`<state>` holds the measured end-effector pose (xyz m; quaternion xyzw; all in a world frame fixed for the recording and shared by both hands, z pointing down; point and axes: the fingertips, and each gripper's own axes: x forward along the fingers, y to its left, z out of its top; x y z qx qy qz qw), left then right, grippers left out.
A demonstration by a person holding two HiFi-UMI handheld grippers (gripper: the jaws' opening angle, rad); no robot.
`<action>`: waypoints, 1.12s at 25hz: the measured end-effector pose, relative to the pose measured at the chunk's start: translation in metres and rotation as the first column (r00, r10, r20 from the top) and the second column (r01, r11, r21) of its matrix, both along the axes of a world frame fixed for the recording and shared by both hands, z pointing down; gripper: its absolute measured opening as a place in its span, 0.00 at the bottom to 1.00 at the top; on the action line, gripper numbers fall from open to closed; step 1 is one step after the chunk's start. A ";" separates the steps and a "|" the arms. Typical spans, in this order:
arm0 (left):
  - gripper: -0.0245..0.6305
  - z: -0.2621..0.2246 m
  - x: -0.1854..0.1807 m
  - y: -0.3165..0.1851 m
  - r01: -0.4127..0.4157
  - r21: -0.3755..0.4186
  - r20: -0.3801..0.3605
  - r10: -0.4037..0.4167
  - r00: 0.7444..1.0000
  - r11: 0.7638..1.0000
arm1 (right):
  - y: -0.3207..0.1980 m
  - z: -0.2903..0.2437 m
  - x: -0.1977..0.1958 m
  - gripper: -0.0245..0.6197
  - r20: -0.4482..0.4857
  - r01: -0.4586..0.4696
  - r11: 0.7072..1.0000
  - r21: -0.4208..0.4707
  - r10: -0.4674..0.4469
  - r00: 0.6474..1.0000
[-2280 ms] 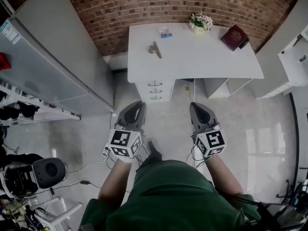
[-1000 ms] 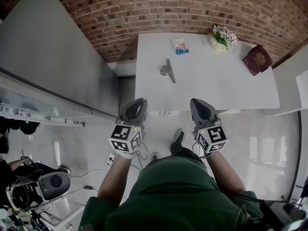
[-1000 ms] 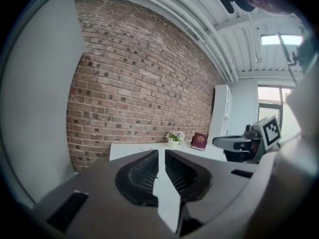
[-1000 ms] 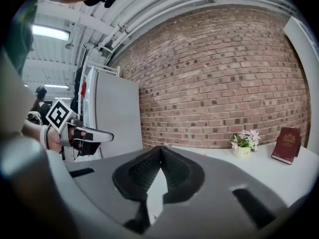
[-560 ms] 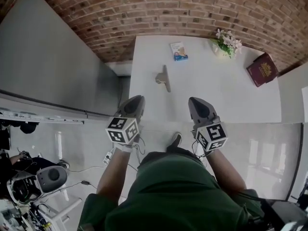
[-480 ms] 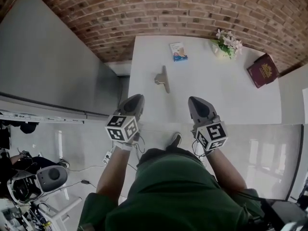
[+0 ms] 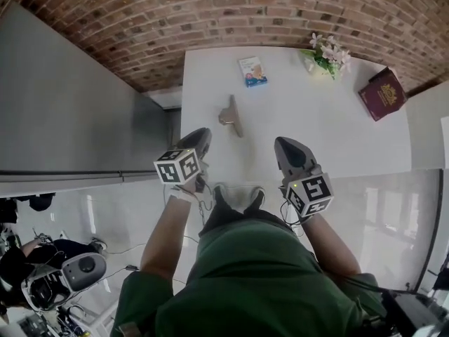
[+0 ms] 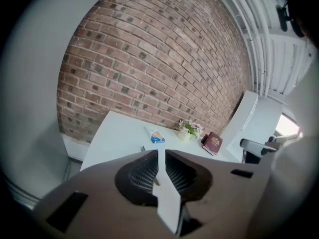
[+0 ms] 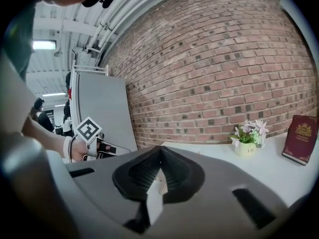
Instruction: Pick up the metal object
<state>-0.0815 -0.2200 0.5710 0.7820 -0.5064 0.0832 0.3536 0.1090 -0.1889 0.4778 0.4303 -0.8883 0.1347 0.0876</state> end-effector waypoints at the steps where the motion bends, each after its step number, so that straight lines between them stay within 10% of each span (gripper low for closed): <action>1: 0.10 0.008 -0.001 -0.004 -0.007 -0.021 -0.013 0.007 1.000 1.000 | -0.002 -0.001 0.000 0.04 -0.001 -0.018 1.000 0.000 0.018 1.000; 14: 0.26 0.083 0.003 -0.052 -0.084 -0.251 -0.270 0.014 0.963 0.964 | -0.002 0.006 -0.002 0.04 -0.043 -0.193 0.981 -0.027 0.192 0.980; 28: 0.27 0.143 0.029 -0.084 -0.138 -0.400 -0.263 0.031 0.964 0.906 | 0.014 0.013 0.024 0.04 -0.064 -0.342 0.939 -0.045 0.339 0.939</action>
